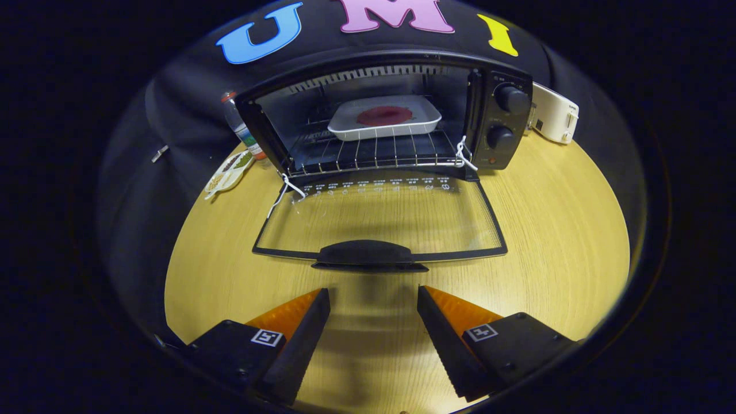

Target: Open the toaster oven, put the food inside, and close the toaster oven door.

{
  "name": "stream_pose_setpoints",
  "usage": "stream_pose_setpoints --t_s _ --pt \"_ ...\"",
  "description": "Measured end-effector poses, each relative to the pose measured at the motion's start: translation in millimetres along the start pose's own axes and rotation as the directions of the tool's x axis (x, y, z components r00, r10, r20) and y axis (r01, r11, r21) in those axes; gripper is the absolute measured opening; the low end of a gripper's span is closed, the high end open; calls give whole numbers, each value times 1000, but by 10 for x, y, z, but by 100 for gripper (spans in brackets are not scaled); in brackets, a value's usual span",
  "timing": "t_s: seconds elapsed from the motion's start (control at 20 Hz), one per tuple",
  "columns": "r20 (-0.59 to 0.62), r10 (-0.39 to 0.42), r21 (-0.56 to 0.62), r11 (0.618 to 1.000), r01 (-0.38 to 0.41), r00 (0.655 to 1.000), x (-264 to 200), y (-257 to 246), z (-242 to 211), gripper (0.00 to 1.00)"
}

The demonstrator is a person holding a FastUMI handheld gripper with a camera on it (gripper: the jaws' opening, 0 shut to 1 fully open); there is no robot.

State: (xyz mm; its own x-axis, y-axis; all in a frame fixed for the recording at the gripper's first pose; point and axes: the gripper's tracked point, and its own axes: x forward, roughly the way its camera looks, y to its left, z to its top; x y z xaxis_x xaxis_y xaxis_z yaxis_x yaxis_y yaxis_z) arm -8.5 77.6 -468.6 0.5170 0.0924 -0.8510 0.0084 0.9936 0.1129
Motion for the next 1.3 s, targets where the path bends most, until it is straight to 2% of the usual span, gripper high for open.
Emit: stream_pose_setpoints --t_s 0.2,0.35,0.55,0.7,0.9,1.15,1.3 --pt "15 -38 -24 999 38 999 212 19 50 99" --pt "17 -95 -43 994 96 995 259 -17 47 99" --pt "18 -85 36 996 84 996 151 26 126 97" --pt "37 -86 32 996 84 996 -13 56 203 97" --pt "156 -55 70 997 44 986 -276 114 425 97" --pt "310 -39 -19 999 47 950 -664 90 702 99" --pt "380 -3 24 1000 -7 925 -849 93 919 99"
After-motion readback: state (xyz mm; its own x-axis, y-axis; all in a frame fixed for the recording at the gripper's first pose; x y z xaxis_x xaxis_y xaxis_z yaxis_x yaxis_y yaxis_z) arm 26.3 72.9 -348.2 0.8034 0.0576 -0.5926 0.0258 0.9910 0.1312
